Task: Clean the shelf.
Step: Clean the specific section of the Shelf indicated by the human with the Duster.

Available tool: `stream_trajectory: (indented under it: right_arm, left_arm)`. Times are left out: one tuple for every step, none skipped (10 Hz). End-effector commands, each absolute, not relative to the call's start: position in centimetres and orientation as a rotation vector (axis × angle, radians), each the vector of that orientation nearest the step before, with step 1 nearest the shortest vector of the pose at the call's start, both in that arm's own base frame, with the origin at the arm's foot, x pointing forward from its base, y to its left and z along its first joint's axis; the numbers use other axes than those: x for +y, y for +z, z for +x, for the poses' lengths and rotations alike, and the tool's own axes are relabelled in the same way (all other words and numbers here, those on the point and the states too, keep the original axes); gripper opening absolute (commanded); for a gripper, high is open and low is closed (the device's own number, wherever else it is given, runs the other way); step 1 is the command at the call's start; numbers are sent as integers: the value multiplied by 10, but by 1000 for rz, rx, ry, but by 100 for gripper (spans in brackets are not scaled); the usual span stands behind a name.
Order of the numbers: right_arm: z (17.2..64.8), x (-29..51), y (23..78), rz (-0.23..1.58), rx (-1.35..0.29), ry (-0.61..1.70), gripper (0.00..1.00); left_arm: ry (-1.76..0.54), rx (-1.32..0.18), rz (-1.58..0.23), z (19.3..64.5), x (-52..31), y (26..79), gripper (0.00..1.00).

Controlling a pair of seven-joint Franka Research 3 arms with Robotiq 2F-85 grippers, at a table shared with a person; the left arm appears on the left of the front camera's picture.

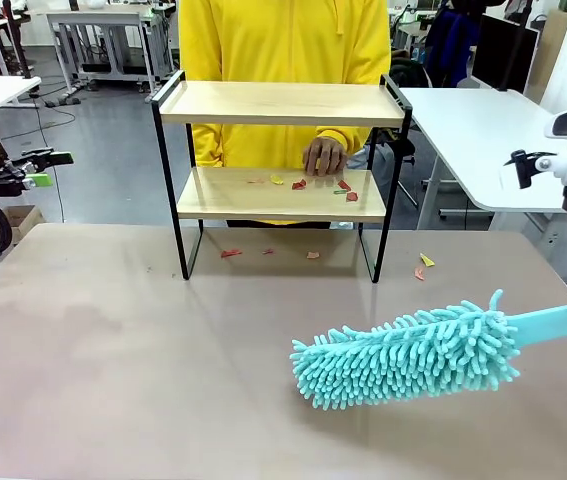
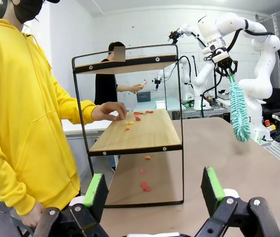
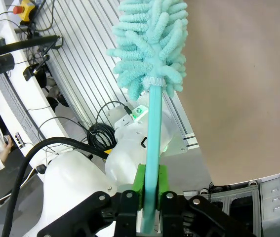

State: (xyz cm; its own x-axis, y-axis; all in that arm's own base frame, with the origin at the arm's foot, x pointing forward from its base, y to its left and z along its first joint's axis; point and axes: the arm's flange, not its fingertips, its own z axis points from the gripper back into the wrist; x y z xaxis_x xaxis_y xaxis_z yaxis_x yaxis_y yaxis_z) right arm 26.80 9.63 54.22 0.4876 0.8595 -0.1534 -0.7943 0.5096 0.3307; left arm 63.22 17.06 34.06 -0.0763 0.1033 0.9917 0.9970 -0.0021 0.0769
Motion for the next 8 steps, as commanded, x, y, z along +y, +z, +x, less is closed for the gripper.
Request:
stream_trajectory:
  right_arm:
    - [268, 96, 545, 233, 313, 1015, 13]
    - [268, 96, 545, 233, 313, 1015, 13]
    - [268, 96, 545, 233, 313, 1015, 13]
    - [268, 96, 545, 233, 313, 1015, 13]
    - [268, 96, 545, 233, 313, 1015, 13]
    - [268, 96, 545, 233, 313, 1015, 13]
    - [268, 96, 545, 233, 313, 1015, 13]
    - [268, 96, 545, 233, 313, 1015, 13]
  left_arm:
    - [-1218, -1340, -1246, 631, 170, 343, 100]
    - [-1218, -1340, -1246, 631, 170, 343, 100]
    - [-1218, -1340, -1246, 631, 170, 343, 100]
    - [-1218, -1340, -1246, 631, 170, 343, 100]
    - [-1218, -1340, -1246, 631, 170, 343, 100]
    - [-1218, -1340, -1246, 631, 170, 343, 100]
    - [-1218, -1340, -1246, 631, 170, 343, 100]
    - [-1218, -1340, -1246, 631, 170, 343, 100]
